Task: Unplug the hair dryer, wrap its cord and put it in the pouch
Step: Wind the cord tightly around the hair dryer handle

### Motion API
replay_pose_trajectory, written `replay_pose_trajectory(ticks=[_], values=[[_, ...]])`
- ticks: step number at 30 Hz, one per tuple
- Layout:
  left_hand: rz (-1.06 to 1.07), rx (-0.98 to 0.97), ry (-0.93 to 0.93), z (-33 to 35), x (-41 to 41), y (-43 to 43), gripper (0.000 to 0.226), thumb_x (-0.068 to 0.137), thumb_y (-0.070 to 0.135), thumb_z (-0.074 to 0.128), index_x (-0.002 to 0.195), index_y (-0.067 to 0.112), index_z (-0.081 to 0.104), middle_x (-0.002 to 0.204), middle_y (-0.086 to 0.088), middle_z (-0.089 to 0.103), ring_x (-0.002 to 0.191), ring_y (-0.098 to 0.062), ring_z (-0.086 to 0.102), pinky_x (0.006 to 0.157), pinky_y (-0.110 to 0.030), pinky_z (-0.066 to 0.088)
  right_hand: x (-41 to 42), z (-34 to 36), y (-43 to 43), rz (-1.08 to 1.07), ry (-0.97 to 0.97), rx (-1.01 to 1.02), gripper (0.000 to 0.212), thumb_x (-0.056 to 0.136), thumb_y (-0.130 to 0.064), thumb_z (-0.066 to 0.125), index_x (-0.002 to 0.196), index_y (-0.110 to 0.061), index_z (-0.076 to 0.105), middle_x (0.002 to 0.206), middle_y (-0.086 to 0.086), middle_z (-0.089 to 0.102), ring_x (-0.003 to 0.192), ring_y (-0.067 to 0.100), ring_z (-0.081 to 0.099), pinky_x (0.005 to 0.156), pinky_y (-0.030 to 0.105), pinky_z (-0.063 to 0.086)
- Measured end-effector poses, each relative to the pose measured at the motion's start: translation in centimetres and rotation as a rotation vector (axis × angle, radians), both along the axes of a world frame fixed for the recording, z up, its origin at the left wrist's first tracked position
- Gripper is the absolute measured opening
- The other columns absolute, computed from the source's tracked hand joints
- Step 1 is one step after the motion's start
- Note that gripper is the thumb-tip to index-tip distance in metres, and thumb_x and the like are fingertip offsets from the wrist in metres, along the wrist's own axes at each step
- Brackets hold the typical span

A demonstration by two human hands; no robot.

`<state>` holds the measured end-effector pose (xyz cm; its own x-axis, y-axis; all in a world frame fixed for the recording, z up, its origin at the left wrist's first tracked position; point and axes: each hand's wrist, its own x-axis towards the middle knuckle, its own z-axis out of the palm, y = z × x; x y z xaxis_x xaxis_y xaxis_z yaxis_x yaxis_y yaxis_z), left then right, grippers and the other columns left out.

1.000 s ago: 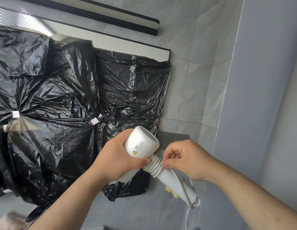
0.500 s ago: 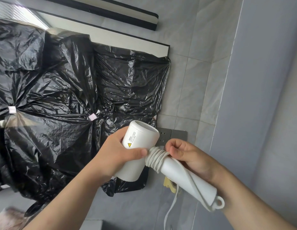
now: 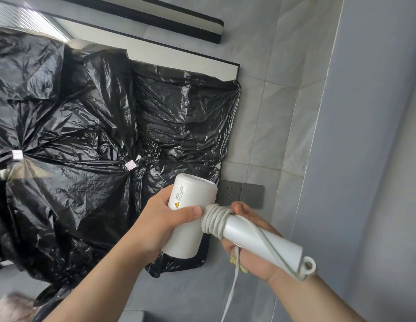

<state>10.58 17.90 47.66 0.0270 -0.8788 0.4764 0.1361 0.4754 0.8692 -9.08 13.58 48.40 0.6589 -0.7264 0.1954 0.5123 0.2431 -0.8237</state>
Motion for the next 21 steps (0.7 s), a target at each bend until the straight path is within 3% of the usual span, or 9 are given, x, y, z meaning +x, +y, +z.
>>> replay_pose_trajectory(ticks=[5,8,9,12,17,21], values=[[0.083,-0.01,-0.007,0.1,-0.4,0.2,0.043,0.051,0.033,0.085,0.091,0.024,0.073,0.086,-0.008,0.075,0.074,-0.024,0.07,0.066,-0.041,0.059,0.8,-1.6,-0.7,-0.111,-0.15,0.164,0.05,0.04,-0.01,0.096,0.08,-0.015,0.068,0.08,0.009,0.069,0.053,0.022,0.061,0.038,0.026,0.044],[0.118,-0.001,0.007,-0.2,-0.7,0.1,0.033,0.059,0.026,0.084,0.09,0.023,0.073,0.084,-0.006,0.074,0.074,-0.023,0.069,0.067,-0.043,0.058,1.4,-1.9,-0.2,-0.242,-0.149,0.184,0.019,0.07,-0.015,0.074,0.086,-0.018,0.065,0.093,0.01,0.068,0.054,0.02,0.063,0.039,0.023,0.043],[0.126,0.004,0.02,-0.3,-0.8,0.1,0.03,0.062,0.024,0.083,0.09,0.022,0.072,0.084,-0.007,0.074,0.074,-0.024,0.069,0.068,-0.044,0.058,1.6,-1.9,0.1,-0.279,-0.149,0.178,0.007,0.079,-0.015,0.065,0.085,-0.018,0.064,0.092,0.01,0.068,0.054,0.019,0.063,0.039,0.021,0.043],[0.151,0.023,0.038,-0.6,-1.1,0.2,0.033,0.065,0.025,0.082,0.095,0.018,0.072,0.09,-0.015,0.074,0.076,-0.028,0.07,0.07,-0.048,0.058,1.9,-1.9,0.8,-0.331,-0.162,0.139,0.016,0.094,-0.008,0.051,0.085,-0.015,0.062,0.078,0.004,0.067,0.05,0.011,0.057,0.041,0.018,0.041],[0.312,0.035,0.088,-0.6,-1.4,-0.2,0.03,0.063,0.029,0.083,0.087,0.018,0.07,0.079,-0.009,0.072,0.07,-0.024,0.068,0.066,-0.047,0.059,2.6,-2.9,1.7,-0.444,-0.054,0.007,0.02,0.09,0.006,0.05,0.091,-0.007,0.065,0.072,0.005,0.059,0.056,0.013,0.048,0.047,0.021,0.04],[0.468,0.012,0.071,-0.4,-2.1,-0.1,0.034,0.058,0.033,0.083,0.086,0.02,0.069,0.079,-0.006,0.074,0.065,-0.016,0.067,0.063,-0.045,0.059,3.5,-3.1,2.5,-0.654,0.111,-0.093,0.017,0.097,0.002,0.047,0.087,-0.003,0.06,0.067,0.008,0.057,0.049,0.013,0.048,0.043,0.023,0.04]])
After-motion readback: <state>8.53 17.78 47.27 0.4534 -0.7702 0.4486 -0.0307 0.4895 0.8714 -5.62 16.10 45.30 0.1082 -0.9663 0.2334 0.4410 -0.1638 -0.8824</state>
